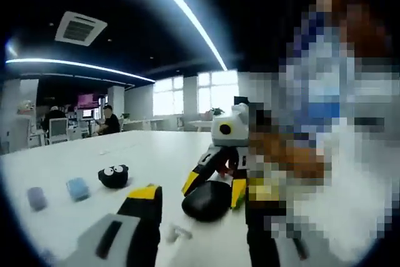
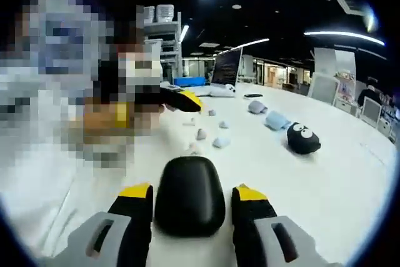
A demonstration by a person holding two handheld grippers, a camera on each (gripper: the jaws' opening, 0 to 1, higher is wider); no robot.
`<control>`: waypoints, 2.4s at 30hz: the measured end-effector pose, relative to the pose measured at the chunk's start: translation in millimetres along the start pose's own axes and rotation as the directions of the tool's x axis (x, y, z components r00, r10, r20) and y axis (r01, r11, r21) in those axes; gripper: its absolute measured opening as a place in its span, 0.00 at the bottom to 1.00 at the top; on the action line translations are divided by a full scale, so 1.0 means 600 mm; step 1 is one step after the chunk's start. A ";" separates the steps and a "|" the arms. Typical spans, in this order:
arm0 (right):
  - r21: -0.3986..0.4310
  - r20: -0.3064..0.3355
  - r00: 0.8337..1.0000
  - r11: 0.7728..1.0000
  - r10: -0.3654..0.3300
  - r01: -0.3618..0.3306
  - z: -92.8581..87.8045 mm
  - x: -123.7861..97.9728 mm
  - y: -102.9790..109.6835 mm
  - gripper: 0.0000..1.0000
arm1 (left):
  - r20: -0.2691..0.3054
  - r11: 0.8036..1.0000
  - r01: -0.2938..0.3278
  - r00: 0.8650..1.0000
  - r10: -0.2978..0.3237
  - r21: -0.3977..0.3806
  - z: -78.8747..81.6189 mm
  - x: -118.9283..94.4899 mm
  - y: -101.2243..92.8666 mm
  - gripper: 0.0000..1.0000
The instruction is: Pick up the earbuds from the table and place the earbuds into the earbud case
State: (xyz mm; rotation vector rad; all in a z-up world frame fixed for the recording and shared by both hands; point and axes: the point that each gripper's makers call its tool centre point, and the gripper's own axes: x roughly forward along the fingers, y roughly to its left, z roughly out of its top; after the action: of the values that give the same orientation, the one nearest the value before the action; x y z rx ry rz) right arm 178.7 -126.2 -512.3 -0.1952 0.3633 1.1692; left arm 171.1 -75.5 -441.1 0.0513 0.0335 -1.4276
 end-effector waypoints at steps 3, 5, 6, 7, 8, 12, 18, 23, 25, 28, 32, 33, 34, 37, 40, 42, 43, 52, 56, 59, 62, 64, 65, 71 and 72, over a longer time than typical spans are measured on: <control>0.000 0.007 1.000 1.000 0.004 -0.004 0.003 0.004 0.002 0.43 | 0.011 1.000 -0.005 1.000 0.005 -0.003 0.001 -0.005 0.001 0.53; -0.005 0.005 1.000 1.000 0.004 -0.004 0.003 0.004 0.003 0.43 | 0.017 1.000 -0.007 1.000 0.007 -0.009 0.000 -0.006 0.002 0.53; -0.007 0.006 1.000 1.000 0.012 -0.011 0.003 0.005 0.005 0.43 | 0.019 1.000 -0.008 1.000 0.008 -0.012 -0.002 -0.006 0.001 0.53; -0.011 0.009 1.000 1.000 0.016 -0.015 0.004 0.005 0.006 0.42 | 0.020 1.000 -0.008 1.000 0.008 -0.015 -0.003 -0.007 0.001 0.52; -0.012 0.013 1.000 1.000 0.019 -0.019 0.004 0.006 0.005 0.42 | 0.020 1.000 -0.009 1.000 0.009 -0.017 -0.005 -0.007 0.002 0.52; -0.010 0.028 0.999 0.999 0.034 -0.034 0.004 0.001 -0.001 0.42 | 0.022 1.000 -0.012 1.000 0.012 -0.023 -0.005 -0.010 0.005 0.52; 0.019 0.090 0.994 0.998 0.058 -0.060 0.016 -0.026 -0.030 0.42 | 0.024 1.000 -0.022 0.999 0.022 -0.010 0.003 -0.021 0.008 0.52; 0.037 0.118 0.991 0.997 0.070 -0.075 0.019 -0.054 -0.083 0.42 | 0.031 0.999 -0.035 0.999 0.036 -0.019 0.001 -0.030 0.013 0.52; 0.037 0.120 0.991 0.997 0.062 -0.067 0.019 -0.061 -0.104 0.42 | 0.022 0.999 -0.038 0.999 0.038 -0.020 -0.002 -0.032 0.015 0.52; 0.021 0.102 0.994 0.999 0.048 -0.050 0.013 -0.069 -0.140 0.42 | 0.013 0.999 -0.042 0.999 0.042 -0.022 -0.006 -0.036 0.018 0.52; 0.013 0.069 0.996 0.998 0.054 -0.055 0.002 -0.074 -0.189 0.42 | 0.012 0.999 -0.043 0.999 0.043 -0.026 -0.006 -0.040 0.021 0.51; 0.022 0.070 0.996 0.998 0.061 -0.063 0.000 -0.075 -0.202 0.42 | 0.012 0.999 -0.041 0.999 0.042 -0.029 -0.006 -0.040 0.021 0.51; 0.026 0.071 0.995 0.998 0.063 -0.065 0.000 -0.075 -0.206 0.42 | 0.012 0.999 -0.040 0.999 0.040 -0.031 -0.007 -0.041 0.021 0.51; 0.040 0.051 0.997 0.997 0.058 -0.060 -0.011 -0.075 -0.242 0.42 | -0.009 0.998 -0.041 0.999 0.041 -0.038 -0.015 -0.044 0.024 0.50; 0.035 0.044 0.998 0.999 0.036 -0.037 -0.011 -0.078 -0.279 0.42 | -0.018 0.998 -0.045 0.999 0.045 -0.043 -0.016 -0.048 0.030 0.50; 0.037 0.038 0.999 0.999 0.030 -0.031 -0.011 -0.080 -0.299 0.42 | -0.020 0.998 -0.050 0.999 0.049 -0.045 -0.016 -0.050 0.033 0.49; 0.039 0.028 0.999 0.999 0.031 -0.032 -0.011 -0.080 -0.313 0.42 | -0.021 0.998 -0.052 0.999 0.051 -0.046 -0.016 -0.050 0.035 0.49; -0.067 -0.125 0.990 0.995 0.069 -0.078 -0.015 -0.069 -0.349 0.42 | -0.019 0.996 -0.043 0.999 0.042 -0.076 -0.024 -0.049 0.034 0.47; -0.094 -0.166 0.982 0.990 0.086 -0.102 -0.011 -0.058 -0.347 0.42 | -0.009 0.996 -0.050 0.999 0.050 -0.079 -0.020 -0.054 0.040 0.47; -0.117 -0.191 0.978 0.987 0.088 -0.111 -0.010 -0.058 -0.345 0.45 | -0.008 0.995 -0.055 0.998 0.055 -0.081 -0.019 -0.056 0.046 0.47; -0.120 -0.182 0.980 0.987 0.080 -0.103 -0.003 -0.065 -0.344 0.52 | -0.008 0.994 -0.065 0.998 0.065 -0.086 -0.022 -0.058 0.052 0.47; -0.129 -0.160 0.986 0.989 0.049 -0.070 0.009 -0.073 -0.348 0.53 | -0.003 0.994 -0.069 0.998 0.069 -0.089 -0.022 -0.059 0.053 0.47; -0.126 -0.111 0.994 0.992 0.004 -0.018 0.030 -0.082 -0.354 0.53 | -0.001 0.993 -0.072 0.997 0.072 -0.090 -0.021 -0.060 0.053 0.47; -0.070 0.096 0.984 0.985 -0.149 0.156 0.134 -0.115 -0.307 0.49 | 0.023 0.990 -0.116 0.993 0.119 -0.084 0.004 -0.071 0.059 0.47; -0.073 0.115 0.980 0.983 -0.162 0.171 0.146 -0.118 -0.290 0.49 | 0.028 0.988 -0.126 0.991 0.129 -0.085 0.010 -0.072 0.061 0.47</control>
State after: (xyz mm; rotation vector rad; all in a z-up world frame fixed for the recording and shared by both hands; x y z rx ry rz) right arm 330.4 -224.6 -411.1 -0.2286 0.1989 1.0255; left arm 201.1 -28.1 -432.1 -0.0386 0.0613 -1.2972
